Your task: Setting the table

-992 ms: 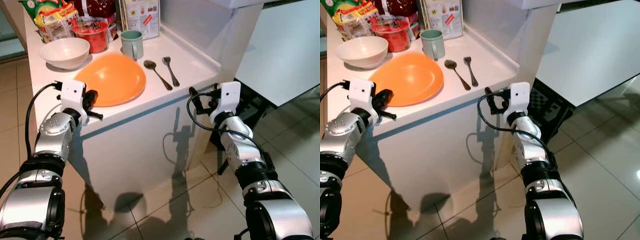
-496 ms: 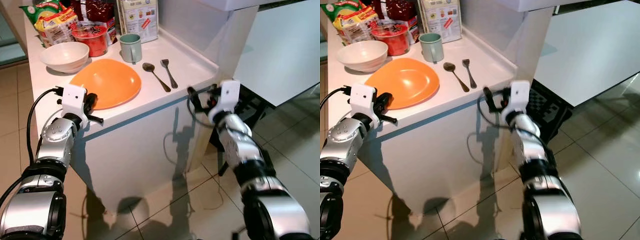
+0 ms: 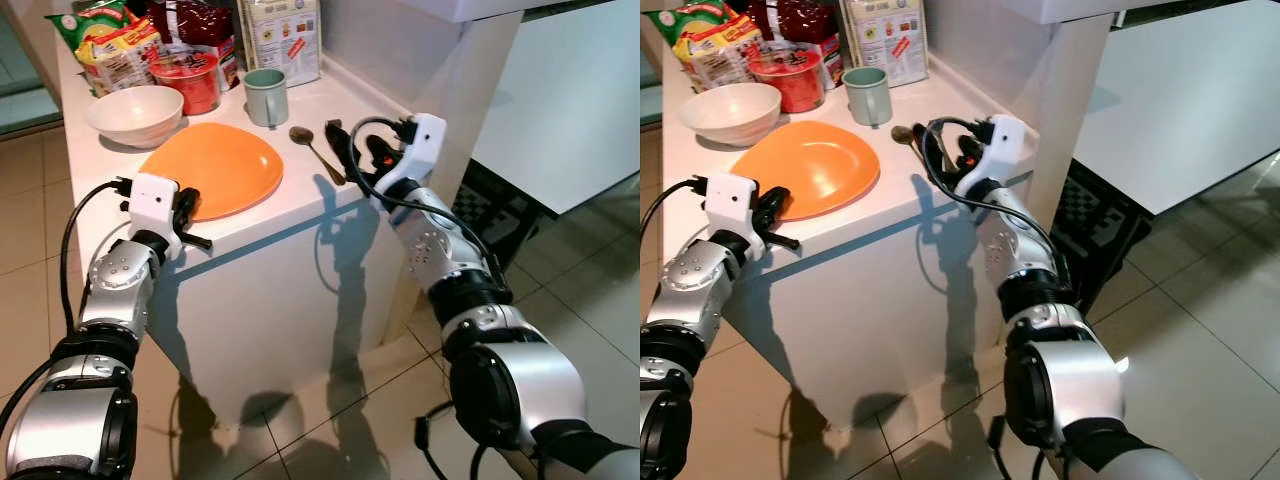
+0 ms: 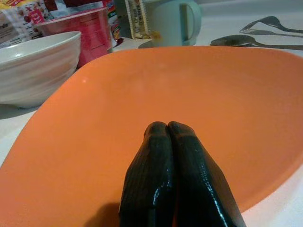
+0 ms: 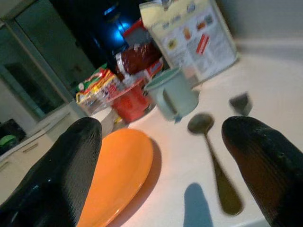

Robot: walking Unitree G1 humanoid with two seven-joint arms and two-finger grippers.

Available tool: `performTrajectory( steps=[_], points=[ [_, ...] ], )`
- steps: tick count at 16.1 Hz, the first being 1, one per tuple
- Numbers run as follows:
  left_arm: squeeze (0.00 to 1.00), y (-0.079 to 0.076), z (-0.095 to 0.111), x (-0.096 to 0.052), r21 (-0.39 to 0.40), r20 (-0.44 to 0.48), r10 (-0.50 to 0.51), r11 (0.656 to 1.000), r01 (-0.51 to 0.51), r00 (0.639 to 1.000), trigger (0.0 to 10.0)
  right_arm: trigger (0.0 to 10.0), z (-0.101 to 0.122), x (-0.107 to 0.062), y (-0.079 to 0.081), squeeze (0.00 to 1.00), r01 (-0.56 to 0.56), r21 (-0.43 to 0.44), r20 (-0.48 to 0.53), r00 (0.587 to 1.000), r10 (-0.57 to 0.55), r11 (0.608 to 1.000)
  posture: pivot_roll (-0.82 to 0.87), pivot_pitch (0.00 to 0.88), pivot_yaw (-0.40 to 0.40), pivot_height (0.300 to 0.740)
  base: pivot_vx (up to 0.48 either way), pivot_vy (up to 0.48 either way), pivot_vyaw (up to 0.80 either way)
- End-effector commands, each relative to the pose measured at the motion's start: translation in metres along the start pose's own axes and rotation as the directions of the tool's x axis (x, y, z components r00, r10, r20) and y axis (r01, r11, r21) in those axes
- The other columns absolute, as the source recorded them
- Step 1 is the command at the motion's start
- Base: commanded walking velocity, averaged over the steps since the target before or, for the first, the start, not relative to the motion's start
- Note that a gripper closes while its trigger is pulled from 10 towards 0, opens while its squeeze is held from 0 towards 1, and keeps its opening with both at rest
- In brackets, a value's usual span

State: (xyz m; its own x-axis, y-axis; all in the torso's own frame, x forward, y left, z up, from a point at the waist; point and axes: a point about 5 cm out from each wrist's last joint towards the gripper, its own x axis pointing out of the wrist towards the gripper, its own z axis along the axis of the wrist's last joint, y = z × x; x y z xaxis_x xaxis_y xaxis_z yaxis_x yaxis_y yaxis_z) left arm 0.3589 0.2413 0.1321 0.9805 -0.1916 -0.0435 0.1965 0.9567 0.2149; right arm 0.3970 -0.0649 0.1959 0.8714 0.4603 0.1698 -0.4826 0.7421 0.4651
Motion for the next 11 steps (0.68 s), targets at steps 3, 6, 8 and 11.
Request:
performTrajectory(
  steps=[3,6,8,11],
  points=[
    [0.00,-0.034,-0.038,-0.011,-0.051,-0.129,-0.142,0.989,0.136,0.981,10.0,10.0,-0.019,0.003,0.004,0.00,0.037,0.070,-0.072,0.997,-0.032,0.997,0.13,0.074,0.017,0.740,0.000,0.000,0.00],
    [0.00,-0.044,-0.023,-0.006,-0.045,-0.044,-0.184,0.982,0.182,0.982,10.0,10.0,-0.028,0.002,0.003,0.00,0.079,0.077,-0.111,0.991,-0.070,0.994,0.15,0.076,0.014,0.740,0.000,0.000,0.00],
    [0.00,-0.052,-0.011,-0.003,-0.036,0.019,-0.220,0.975,0.221,0.975,10.0,10.0,-0.033,0.002,0.003,0.00,0.107,0.053,-0.128,0.987,-0.100,0.993,0.16,0.079,0.013,0.740,0.000,0.000,0.00],
    [0.00,-0.061,0.001,-0.003,0.026,0.062,-0.267,0.964,0.266,0.962,10.0,10.0,-0.031,0.004,0.006,0.00,0.104,0.032,-0.123,0.987,-0.099,0.994,0.16,0.080,0.009,0.740,0.000,0.000,0.00]
  ],
)
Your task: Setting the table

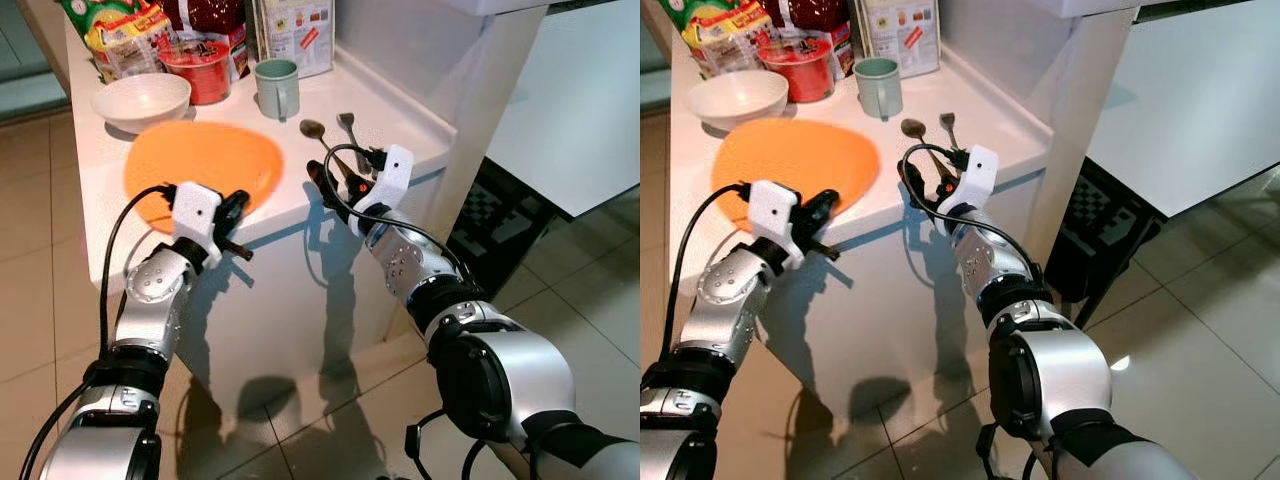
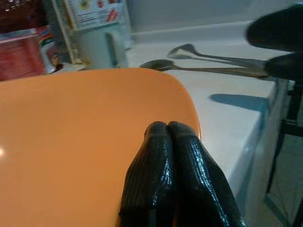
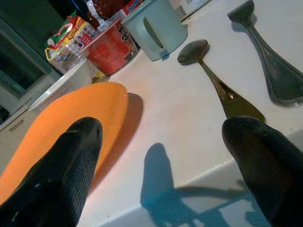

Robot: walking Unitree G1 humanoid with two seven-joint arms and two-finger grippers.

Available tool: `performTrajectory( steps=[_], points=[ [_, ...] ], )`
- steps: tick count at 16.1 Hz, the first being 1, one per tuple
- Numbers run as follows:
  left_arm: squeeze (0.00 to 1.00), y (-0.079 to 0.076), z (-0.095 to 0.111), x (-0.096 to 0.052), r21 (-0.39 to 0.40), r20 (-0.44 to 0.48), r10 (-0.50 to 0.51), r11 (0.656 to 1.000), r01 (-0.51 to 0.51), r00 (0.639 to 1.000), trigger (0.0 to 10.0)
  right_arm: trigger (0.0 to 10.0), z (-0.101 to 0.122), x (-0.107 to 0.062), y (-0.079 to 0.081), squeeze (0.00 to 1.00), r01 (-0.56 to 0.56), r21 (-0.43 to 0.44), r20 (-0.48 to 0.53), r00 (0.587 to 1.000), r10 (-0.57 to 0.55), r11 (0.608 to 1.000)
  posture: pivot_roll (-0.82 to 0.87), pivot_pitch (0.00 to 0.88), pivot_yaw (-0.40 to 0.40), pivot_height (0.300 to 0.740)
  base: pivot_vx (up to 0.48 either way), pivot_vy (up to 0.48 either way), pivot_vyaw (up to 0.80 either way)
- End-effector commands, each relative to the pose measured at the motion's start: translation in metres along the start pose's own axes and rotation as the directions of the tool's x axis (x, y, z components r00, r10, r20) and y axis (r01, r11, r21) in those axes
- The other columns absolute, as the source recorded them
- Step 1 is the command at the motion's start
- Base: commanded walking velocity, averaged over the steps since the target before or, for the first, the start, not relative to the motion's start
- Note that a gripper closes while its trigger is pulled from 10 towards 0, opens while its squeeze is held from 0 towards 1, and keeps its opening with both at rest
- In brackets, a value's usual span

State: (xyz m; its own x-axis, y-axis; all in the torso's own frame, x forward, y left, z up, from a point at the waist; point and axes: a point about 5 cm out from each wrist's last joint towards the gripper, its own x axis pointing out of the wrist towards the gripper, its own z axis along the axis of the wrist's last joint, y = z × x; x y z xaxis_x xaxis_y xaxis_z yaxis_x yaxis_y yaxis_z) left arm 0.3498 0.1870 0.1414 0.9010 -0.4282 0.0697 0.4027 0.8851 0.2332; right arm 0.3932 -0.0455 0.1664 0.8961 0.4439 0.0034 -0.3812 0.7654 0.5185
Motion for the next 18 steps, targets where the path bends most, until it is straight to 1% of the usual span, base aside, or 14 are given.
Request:
performTrajectory(
  steps=[1,2,3,5,8,10,14,15,17,18],
  points=[
    [0.00,-0.012,-0.017,-0.003,0.000,-0.093,-0.055,0.998,0.055,0.994,10.0,10.0,0.003,0.002,0.004,0.00,-0.005,-0.020,0.009,1.000,0.005,1.000,0.16,0.080,0.008,0.740,0.000,0.000,0.00],
    [0.00,-0.017,-0.003,0.003,0.048,-0.046,-0.084,0.995,0.087,0.995,10.0,10.0,-0.001,0.001,0.003,0.00,-0.008,-0.042,0.000,1.000,0.008,0.999,0.16,0.076,0.009,0.740,0.000,0.000,0.00],
    [0.00,-0.019,0.005,0.006,0.069,-0.023,-0.103,0.992,0.104,0.994,10.0,10.0,-0.004,0.000,0.003,0.00,-0.010,-0.056,-0.003,1.000,0.010,0.998,0.15,0.075,0.010,0.740,0.000,0.000,0.00],
    [0.00,-0.023,0.011,0.008,0.082,-0.007,-0.137,0.987,0.137,0.991,10.0,10.0,-0.006,-0.001,0.002,0.00,-0.014,-0.079,-0.006,1.000,0.013,0.997,0.15,0.071,0.012,0.740,0.000,0.000,0.00],
    [0.00,-0.024,0.008,0.004,0.066,-0.014,-0.159,0.985,0.159,0.987,10.0,10.0,-0.014,-0.004,-0.002,0.00,-0.007,-0.060,-0.026,1.000,0.005,0.998,0.14,0.068,0.019,0.740,0.000,0.000,0.00],
    [0.00,-0.025,0.010,0.003,0.068,-0.016,-0.161,0.985,0.161,0.987,10.0,10.0,-0.020,-0.002,0.005,0.00,-0.018,-0.041,-0.043,0.999,0.016,0.999,0.14,0.069,0.019,0.740,0.000,0.000,0.00],
    [0.00,-0.020,0.010,0.001,0.073,-0.033,-0.141,0.987,0.143,0.990,10.0,10.0,-0.021,0.000,0.013,0.00,-0.038,-0.042,-0.044,0.998,0.037,0.998,0.15,0.070,0.015,0.740,0.000,0.000,0.00],
    [0.00,-0.017,0.010,0.000,0.078,-0.033,-0.128,0.988,0.131,0.991,10.0,10.0,-0.022,0.001,0.015,0.00,-0.045,-0.032,-0.045,0.998,0.044,0.998,0.16,0.072,0.011,0.740,0.000,0.000,0.00],
    [0.00,-0.017,0.014,-0.001,0.079,-0.024,-0.131,0.988,0.133,0.991,10.0,10.0,-0.022,0.001,0.016,0.00,-0.051,0.000,-0.045,0.998,0.051,0.999,0.16,0.075,0.010,0.740,0.000,0.000,0.00],
    [0.00,-0.018,0.014,-0.001,0.078,-0.022,-0.135,0.988,0.136,0.991,10.0,10.0,-0.022,0.001,0.017,0.00,-0.050,0.029,-0.042,0.998,0.051,0.998,0.16,0.076,0.010,0.740,0.000,0.000,0.00]
  ],
)
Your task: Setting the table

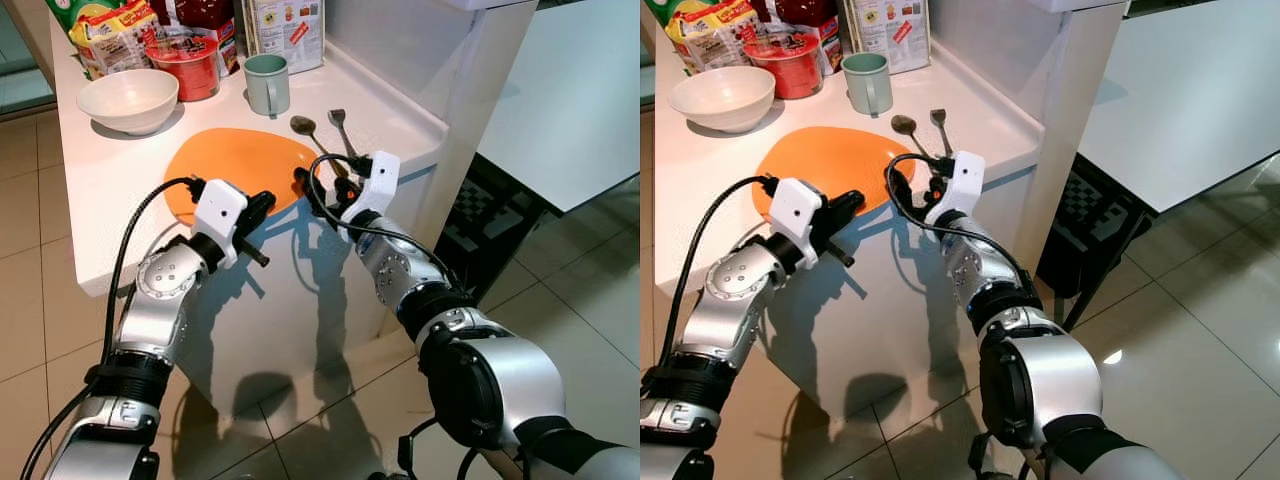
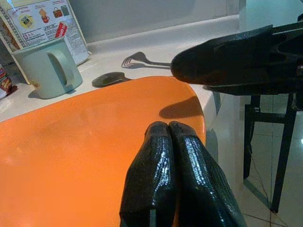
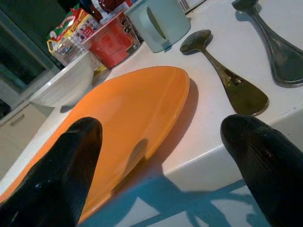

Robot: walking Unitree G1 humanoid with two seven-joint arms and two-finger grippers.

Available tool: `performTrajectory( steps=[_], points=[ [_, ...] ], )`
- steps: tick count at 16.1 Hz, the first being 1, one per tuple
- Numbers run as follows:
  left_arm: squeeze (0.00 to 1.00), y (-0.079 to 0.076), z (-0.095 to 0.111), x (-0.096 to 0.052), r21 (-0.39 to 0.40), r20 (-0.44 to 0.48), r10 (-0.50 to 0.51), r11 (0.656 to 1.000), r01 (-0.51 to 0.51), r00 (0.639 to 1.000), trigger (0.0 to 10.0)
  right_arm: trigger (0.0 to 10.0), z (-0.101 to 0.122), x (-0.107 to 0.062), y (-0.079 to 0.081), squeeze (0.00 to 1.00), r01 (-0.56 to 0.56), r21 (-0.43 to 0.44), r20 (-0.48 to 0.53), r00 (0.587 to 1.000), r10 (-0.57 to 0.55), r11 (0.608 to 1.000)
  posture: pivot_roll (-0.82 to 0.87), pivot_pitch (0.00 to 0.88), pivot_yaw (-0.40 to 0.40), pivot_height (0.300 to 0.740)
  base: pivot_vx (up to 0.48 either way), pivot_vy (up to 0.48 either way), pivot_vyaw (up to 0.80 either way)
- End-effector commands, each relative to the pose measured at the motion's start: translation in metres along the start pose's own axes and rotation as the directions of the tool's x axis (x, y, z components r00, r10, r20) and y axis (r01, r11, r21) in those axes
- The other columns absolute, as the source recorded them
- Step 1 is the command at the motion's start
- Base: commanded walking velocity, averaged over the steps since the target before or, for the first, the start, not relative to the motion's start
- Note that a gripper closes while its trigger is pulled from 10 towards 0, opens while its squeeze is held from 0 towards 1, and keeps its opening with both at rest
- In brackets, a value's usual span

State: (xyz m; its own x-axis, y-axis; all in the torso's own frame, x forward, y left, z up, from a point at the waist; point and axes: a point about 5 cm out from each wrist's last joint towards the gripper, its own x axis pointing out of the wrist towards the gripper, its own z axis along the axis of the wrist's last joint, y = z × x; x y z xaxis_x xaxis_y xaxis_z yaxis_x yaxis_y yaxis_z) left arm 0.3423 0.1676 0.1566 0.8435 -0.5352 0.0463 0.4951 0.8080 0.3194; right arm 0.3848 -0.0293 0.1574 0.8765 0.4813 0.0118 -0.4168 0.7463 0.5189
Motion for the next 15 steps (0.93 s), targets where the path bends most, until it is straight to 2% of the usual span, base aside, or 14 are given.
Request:
performTrajectory(
  steps=[1,8,15],
  points=[
    [0.00,-0.003,-0.005,-0.003,-0.007,-0.027,-0.018,1.000,0.018,0.999,10.0,10.0,-0.005,0.003,0.007,0.00,-0.013,0.045,-0.026,1.000,0.014,0.999,0.16,0.077,0.011,0.740,0.000,0.000,0.00],
    [0.00,-0.005,-0.001,-0.002,-0.009,-0.020,-0.025,1.000,0.025,1.000,10.0,10.0,0.009,0.012,0.029,0.00,-0.083,-0.047,0.016,0.996,0.084,0.995,0.16,0.079,0.004,0.740,0.000,0.000,0.00],
    [0.00,-0.007,0.005,0.000,-0.008,-0.006,-0.041,0.999,0.041,0.999,10.0,10.0,-0.003,0.012,0.032,0.00,-0.054,-0.008,-0.036,0.998,0.054,0.999,0.17,0.081,0.009,0.740,0.000,0.000,0.00]
  ],
)
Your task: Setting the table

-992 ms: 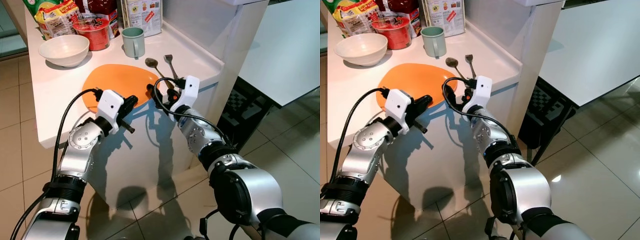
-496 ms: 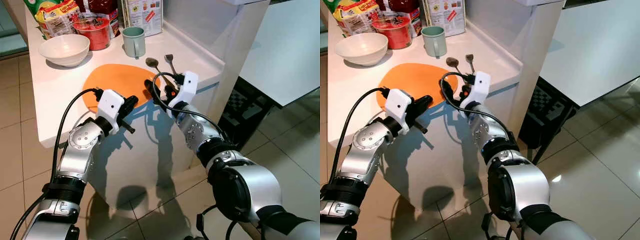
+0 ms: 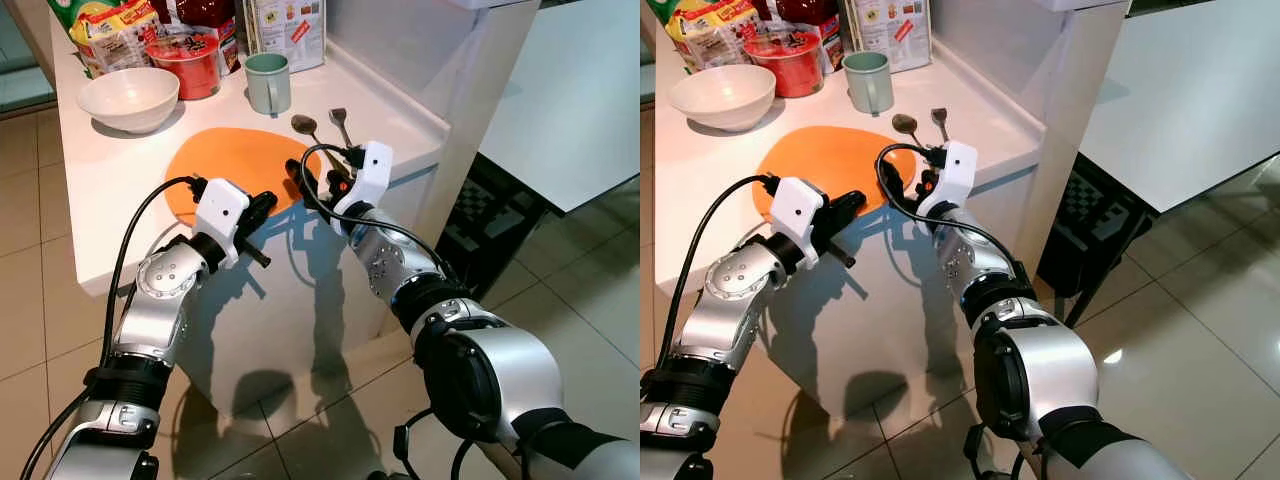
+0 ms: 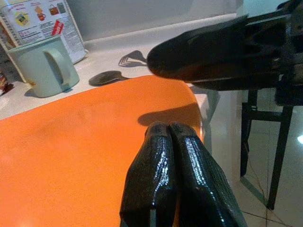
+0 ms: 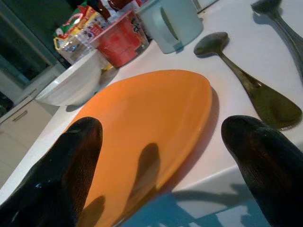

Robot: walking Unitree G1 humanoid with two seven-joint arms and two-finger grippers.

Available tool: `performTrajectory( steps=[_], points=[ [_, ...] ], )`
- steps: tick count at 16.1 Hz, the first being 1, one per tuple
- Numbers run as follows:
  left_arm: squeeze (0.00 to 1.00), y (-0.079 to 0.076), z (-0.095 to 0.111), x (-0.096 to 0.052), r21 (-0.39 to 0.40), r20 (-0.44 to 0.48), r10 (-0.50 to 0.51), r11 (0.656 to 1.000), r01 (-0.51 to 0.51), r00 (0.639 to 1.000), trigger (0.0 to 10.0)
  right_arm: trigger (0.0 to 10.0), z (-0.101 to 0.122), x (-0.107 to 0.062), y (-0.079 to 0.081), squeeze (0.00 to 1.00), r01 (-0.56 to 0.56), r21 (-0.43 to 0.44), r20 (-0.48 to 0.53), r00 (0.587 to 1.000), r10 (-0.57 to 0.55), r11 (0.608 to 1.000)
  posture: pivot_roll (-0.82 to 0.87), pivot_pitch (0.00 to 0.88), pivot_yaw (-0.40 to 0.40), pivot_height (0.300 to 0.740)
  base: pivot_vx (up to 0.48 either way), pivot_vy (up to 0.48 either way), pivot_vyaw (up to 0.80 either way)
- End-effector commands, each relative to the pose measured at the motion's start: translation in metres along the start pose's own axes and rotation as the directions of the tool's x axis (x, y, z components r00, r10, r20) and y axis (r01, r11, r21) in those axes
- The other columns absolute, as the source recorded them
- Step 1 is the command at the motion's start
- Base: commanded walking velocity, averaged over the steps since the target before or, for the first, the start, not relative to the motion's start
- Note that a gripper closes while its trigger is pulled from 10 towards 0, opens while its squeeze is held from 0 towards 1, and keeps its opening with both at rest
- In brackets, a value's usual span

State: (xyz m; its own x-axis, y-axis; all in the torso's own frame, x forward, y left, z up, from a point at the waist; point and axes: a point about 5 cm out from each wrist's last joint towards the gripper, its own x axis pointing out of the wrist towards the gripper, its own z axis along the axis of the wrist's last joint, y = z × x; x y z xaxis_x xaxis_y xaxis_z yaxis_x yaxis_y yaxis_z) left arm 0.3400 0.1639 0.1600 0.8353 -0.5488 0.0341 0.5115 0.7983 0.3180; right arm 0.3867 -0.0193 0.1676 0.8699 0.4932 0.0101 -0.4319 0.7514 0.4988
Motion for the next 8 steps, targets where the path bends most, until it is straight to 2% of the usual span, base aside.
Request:
performTrajectory(
  steps=[1,6,8],
  points=[
    [0.00,-0.0043,0.0037,0.0006,-0.002,0.011,-0.028,1.000,0.028,1.000,10.0,10.0,-0.0094,0.0062,0.0219,0.00,-0.029,0.020,-0.035,0.999,0.030,0.999,0.17,0.081,0.009,0.740,0.000,0.000,0.00],
    [0.00,-0.0046,0.0071,0.0004,0.002,0.024,-0.028,1.000,0.028,0.999,10.0,10.0,-0.0082,0.0079,0.0238,0.00,0.003,0.052,-0.034,0.999,-0.002,0.999,0.18,0.076,0.004,0.740,0.000,0.000,0.00],
    [0.00,-0.0055,0.0097,0.0008,0.002,0.031,-0.032,0.999,0.032,0.999,10.0,10.0,-0.0074,0.0091,0.0270,0.00,0.002,0.037,-0.034,0.999,-0.001,0.999,0.18,0.072,0.001,0.740,0.000,0.000,0.00]
  ],
)
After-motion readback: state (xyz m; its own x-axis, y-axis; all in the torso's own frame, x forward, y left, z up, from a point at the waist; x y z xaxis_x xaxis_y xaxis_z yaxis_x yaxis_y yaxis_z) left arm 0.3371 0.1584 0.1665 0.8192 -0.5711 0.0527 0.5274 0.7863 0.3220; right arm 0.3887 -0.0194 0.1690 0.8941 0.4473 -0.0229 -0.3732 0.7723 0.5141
